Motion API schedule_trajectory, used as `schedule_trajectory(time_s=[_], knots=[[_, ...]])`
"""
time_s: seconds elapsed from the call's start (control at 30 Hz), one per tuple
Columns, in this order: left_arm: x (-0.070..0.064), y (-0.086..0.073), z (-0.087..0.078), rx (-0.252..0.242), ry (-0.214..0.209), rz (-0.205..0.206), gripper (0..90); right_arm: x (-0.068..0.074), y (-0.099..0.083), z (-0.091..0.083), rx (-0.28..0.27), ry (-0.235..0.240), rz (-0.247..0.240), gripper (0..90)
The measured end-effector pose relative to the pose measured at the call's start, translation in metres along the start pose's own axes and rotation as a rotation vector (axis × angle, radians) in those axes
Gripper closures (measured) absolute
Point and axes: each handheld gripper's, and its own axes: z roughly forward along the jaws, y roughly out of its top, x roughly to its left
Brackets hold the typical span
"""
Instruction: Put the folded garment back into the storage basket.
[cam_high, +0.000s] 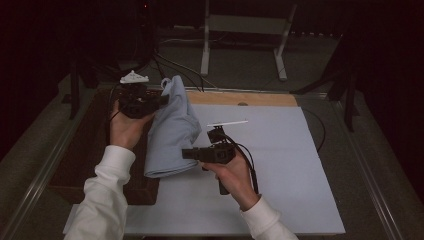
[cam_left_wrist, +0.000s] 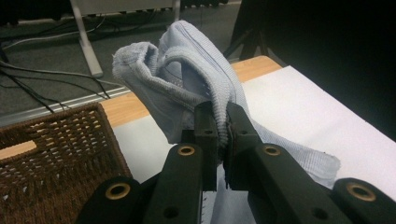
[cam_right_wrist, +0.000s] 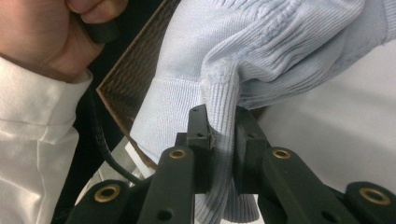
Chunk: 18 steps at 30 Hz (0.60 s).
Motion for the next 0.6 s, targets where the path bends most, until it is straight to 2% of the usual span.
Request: schedule_trajectory(time_s=[0.3,0.6], knots=[[0.010,0.000,-0.005,-0.022,-0.011,-0.033,86.3,0.007,0.011,0.011,-0.004,-0.009,-0.007,80.2],[0.020,0.000,-0.007,-0.029,0.000,-0.057,86.3,0.009,0.018,0.020,-0.005,-0.012,-0.002,80.1]])
